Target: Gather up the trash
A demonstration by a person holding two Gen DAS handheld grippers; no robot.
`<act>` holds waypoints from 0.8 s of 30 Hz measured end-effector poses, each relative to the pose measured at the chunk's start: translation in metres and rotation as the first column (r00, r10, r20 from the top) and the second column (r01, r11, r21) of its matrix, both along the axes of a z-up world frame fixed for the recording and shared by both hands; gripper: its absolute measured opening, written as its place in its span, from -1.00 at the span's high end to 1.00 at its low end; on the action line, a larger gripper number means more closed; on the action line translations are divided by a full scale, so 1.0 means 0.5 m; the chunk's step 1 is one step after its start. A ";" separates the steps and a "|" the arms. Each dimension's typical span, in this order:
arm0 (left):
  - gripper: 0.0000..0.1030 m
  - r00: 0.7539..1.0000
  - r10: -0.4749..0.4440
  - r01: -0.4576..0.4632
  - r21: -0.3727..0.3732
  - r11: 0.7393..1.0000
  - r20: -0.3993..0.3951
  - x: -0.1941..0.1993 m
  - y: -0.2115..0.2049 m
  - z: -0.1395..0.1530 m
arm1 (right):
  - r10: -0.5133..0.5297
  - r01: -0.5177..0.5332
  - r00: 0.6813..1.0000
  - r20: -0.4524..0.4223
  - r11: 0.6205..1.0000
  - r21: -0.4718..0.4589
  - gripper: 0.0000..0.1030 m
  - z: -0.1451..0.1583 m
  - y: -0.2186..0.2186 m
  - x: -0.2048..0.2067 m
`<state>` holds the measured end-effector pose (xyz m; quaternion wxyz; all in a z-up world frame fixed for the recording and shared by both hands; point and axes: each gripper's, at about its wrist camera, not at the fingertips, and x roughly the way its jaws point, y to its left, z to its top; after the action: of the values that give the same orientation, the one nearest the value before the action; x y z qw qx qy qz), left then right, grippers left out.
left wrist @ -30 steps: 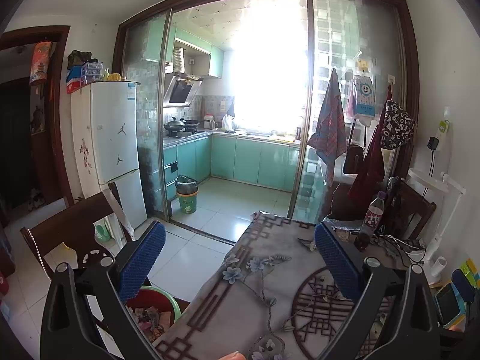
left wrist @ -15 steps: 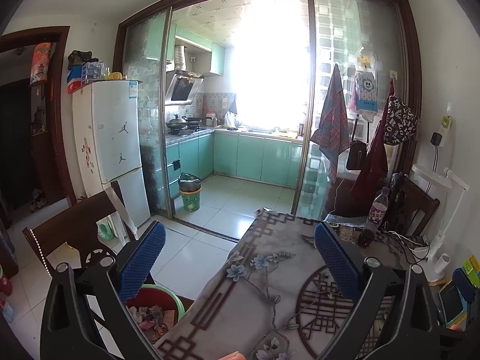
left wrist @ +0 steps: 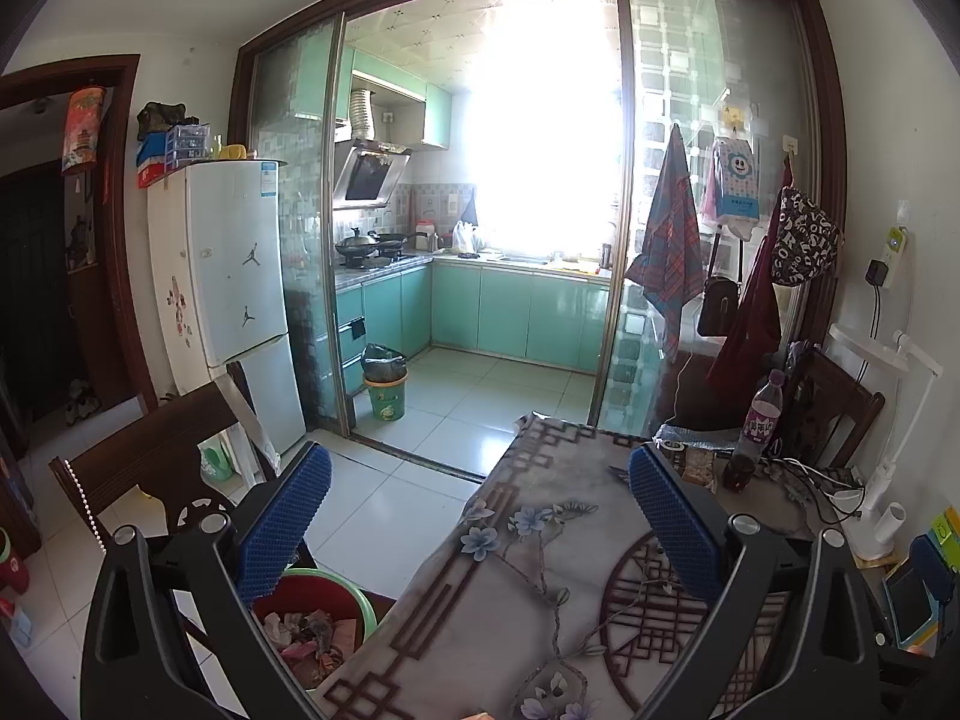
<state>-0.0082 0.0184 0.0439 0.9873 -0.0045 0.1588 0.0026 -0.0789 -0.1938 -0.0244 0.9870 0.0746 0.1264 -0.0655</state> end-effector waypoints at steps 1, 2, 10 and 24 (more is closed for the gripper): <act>-0.85 1.000 -0.001 0.001 0.002 1.000 0.000 0.000 -0.001 0.000 | 0.000 0.000 1.000 -0.001 1.000 0.001 -0.91 0.000 0.000 0.000; -0.85 1.000 -0.001 0.001 0.005 1.000 0.000 0.001 0.000 -0.001 | -0.004 0.004 1.000 -0.003 1.000 0.003 -0.91 0.000 0.000 0.000; -0.85 1.000 0.000 0.000 0.009 1.000 -0.003 0.003 0.005 -0.006 | -0.008 0.008 1.000 -0.018 1.000 0.015 -0.91 -0.007 -0.004 0.002; -0.85 1.000 -0.004 0.004 0.009 1.000 -0.006 0.005 0.004 -0.006 | 0.000 0.001 1.000 -0.021 1.000 0.011 -0.91 -0.009 0.003 0.007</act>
<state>-0.0058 0.0206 0.0410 0.9868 0.0002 0.1617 0.0014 -0.0756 -0.1925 -0.0289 0.9851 0.0796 0.1372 -0.0658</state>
